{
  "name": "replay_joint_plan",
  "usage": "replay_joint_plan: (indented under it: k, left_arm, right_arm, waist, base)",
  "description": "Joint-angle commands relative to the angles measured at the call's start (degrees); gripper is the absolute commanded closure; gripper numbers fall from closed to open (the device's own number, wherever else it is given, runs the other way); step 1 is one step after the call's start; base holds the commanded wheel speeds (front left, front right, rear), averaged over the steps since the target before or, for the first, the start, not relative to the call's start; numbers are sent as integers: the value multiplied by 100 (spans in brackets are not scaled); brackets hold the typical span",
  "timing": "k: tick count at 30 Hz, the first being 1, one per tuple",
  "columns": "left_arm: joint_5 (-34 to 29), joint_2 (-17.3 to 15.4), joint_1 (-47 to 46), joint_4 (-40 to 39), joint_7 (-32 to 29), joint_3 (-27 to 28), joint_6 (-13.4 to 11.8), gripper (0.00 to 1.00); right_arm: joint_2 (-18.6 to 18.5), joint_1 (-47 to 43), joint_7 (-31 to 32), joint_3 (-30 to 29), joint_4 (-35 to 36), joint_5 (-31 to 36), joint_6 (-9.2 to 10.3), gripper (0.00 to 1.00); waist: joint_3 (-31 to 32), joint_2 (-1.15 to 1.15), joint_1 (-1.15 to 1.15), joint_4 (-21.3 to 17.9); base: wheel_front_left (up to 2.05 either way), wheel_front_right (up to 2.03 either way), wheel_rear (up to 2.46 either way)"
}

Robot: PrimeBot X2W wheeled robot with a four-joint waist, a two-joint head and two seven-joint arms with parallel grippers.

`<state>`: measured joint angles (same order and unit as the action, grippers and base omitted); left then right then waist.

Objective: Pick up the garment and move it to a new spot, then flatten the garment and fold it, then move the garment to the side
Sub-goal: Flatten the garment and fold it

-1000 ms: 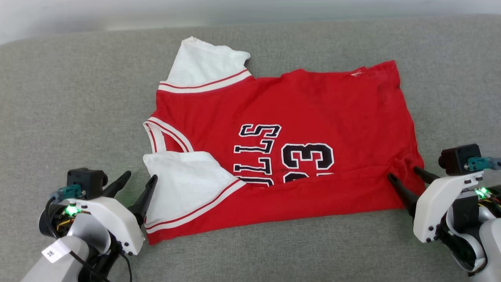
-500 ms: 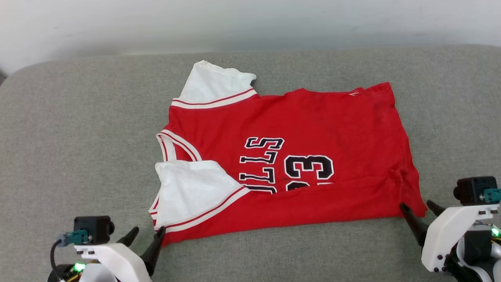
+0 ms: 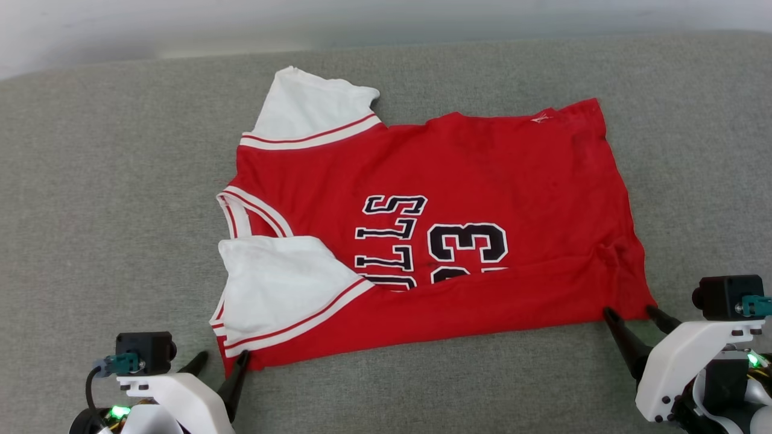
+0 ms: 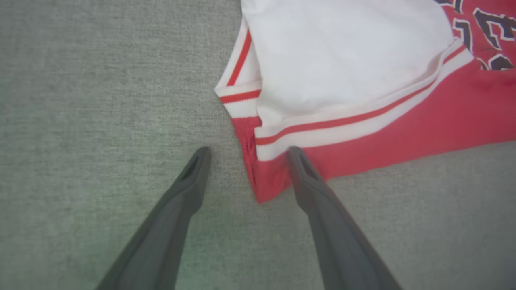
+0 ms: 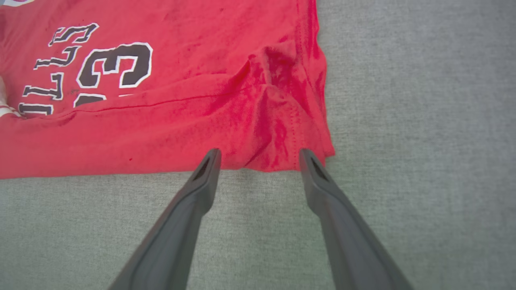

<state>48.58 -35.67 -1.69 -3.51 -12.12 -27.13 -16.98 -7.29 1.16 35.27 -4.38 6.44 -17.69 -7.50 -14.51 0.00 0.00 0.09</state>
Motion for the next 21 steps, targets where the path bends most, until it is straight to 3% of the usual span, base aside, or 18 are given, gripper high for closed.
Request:
replay_joint_plan:
  k: [1, 7, 8, 9, 10, 15, 21]
  left_arm:
    - [-18, 2, -82, 82, -38, -27, -1, 0]
    - [43, 66, -62, 566, -373, -316, 137, 0]
    - [71, 82, -35, 646, -463, -399, 198, 52]
    - [110, 114, -26, 713, -532, -460, 246, 89]
    - [123, 143, -31, 760, -566, -512, 300, 100]
    - [114, 182, -72, 807, -422, -549, 472, 100]
    - [-14, 145, -202, 309, 8, -325, 455, 100]
  right_arm:
    - [24, 17, -11, 14, 46, 19, 2, 0]
    - [9, 94, -23, 53, 115, 53, 2, 0]
    - [-14, 101, -19, 63, 122, 73, 2, 0]
    - [-31, 110, -21, 69, 127, 83, 2, 0]
    - [-56, 120, -24, 79, 136, 108, 2, 0]
    - [-219, 160, 19, 94, 142, 193, 2, 0]
    - [-455, 291, 183, 114, -64, 400, 2, 0]
  waist:
    - [-75, 0, 0, -42]
    - [-257, 0, 0, -95]
    - [-275, 0, 0, -94]
    - [-287, 0, 0, -91]
    - [-291, 0, 0, -86]
    - [-149, 0, 0, 4]
    - [49, 0, 0, 160]
  base:
    - [0, 0, 0]
    - [0, 0, 0]
    - [0, 0, 0]
    - [0, 0, 0]
    - [0, 0, 0]
    - [0, 0, 0]
    - [0, 0, 0]
